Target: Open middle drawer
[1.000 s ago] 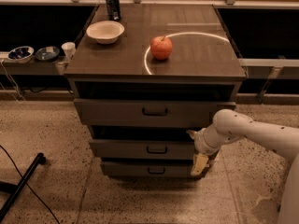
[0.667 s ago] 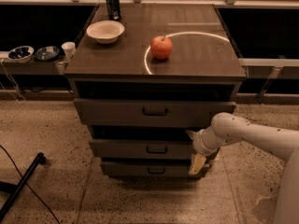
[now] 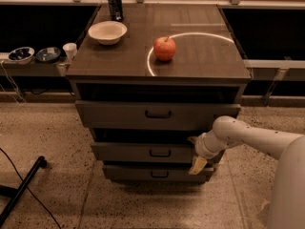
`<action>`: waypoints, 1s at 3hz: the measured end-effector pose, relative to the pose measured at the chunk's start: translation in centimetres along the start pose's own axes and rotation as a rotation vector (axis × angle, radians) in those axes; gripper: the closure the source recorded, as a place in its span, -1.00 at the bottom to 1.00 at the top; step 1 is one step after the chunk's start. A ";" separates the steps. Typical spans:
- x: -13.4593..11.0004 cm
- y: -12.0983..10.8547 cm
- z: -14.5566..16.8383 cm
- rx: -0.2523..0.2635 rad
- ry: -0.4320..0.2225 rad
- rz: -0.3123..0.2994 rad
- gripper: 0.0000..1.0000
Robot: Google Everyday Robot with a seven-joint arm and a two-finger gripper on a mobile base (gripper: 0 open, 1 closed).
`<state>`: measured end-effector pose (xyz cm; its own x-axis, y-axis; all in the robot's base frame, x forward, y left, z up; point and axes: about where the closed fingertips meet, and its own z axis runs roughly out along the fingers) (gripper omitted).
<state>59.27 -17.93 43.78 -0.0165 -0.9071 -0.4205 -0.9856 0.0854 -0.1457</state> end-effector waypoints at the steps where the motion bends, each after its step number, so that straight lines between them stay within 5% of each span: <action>1: 0.0 0.0 0.3 -0.007 0.002 0.005 -0.42; 3: -0.7 1.1 0.0 -0.027 -0.014 0.009 -0.44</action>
Offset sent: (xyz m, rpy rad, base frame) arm -0.0032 0.0036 0.0031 0.0012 0.0195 -0.0102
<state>58.22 -17.21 43.91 -0.0229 -0.9006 -0.4341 -0.9896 0.0822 -0.1183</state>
